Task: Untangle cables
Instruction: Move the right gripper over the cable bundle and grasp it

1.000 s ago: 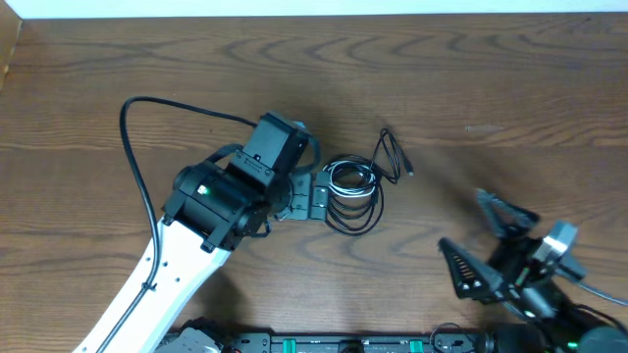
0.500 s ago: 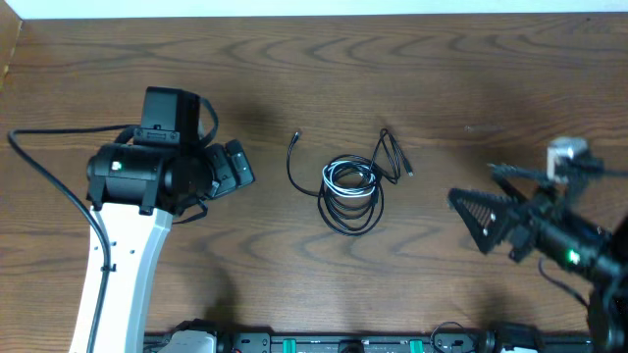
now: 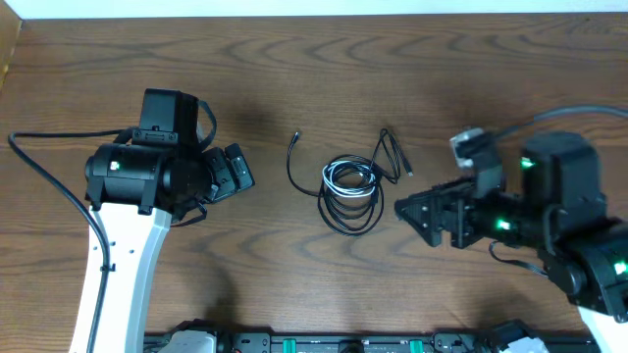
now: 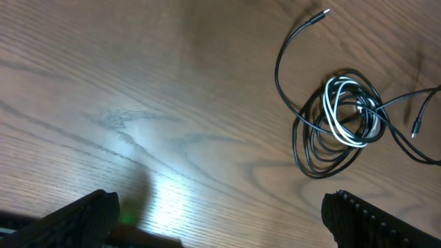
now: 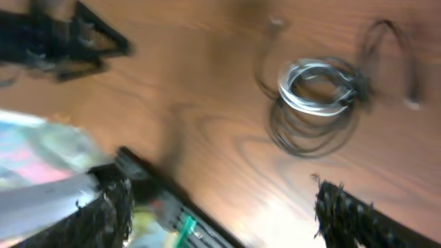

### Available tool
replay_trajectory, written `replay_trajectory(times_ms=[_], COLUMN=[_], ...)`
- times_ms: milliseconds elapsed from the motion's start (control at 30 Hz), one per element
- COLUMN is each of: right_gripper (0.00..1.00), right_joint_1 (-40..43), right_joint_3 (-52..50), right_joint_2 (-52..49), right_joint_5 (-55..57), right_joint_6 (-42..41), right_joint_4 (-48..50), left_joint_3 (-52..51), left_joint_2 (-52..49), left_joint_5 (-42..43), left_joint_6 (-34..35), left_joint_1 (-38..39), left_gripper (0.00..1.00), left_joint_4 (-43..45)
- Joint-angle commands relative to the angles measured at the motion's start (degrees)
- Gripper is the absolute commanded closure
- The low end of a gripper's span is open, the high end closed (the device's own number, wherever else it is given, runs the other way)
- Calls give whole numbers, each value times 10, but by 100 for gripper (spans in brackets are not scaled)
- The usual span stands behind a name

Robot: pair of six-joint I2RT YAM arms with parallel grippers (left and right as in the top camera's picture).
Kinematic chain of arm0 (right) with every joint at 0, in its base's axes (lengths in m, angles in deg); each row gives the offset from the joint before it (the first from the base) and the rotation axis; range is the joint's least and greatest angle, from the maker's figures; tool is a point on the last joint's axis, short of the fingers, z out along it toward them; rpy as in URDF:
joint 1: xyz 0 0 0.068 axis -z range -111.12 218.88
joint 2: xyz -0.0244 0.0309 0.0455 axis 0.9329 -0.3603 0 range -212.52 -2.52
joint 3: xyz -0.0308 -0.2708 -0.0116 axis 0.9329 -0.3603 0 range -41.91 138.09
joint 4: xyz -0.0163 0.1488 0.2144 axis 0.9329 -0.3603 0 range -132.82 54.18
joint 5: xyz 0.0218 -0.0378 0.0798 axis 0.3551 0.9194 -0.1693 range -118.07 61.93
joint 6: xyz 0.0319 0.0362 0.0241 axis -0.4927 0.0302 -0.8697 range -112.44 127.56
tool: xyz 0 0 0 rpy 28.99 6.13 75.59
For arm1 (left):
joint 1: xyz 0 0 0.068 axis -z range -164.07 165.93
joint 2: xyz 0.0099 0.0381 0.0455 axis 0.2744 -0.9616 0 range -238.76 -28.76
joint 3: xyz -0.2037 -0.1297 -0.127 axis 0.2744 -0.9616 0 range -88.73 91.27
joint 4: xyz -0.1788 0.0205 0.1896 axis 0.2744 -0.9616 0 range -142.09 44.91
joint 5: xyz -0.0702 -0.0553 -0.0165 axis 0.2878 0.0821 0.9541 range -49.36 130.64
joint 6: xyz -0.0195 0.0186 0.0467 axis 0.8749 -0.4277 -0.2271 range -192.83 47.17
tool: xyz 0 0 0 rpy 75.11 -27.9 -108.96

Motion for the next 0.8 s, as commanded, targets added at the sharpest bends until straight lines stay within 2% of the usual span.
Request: replay_trajectory(times_ms=[0,67,133,300,533,633,767], right_gripper=[16,17,16,16,40,38,34], right_joint_1=[-49,-56,-55,-45,-13,7,23], right_joint_3=[100,174,213,226,220,220,220], right_joint_2=[-89,-167,-217,-293,-384,-411,-437], right_joint_5=[197,235,277,353,276,248,118], right_joint_6=[-5,11,12,12,32,39,125], right_joint_4=[-63,-123,-141,-115,-76,-76,-76], left_joint_3=[3,3,3,3,3,3,3], left_joint_2=[0,0,0,0,0,0,0], left_joint_5=[5,5,5,5,5,5,5], left_joint_6=[3,3,3,3,3,3,3], left_joint_1=[-3,-3,-3,-3,-3,-3,-3], left_gripper=[1,1,1,2,2,2,2], left_joint_4=[-2,-2,-2,-2,-2,-2,-2])
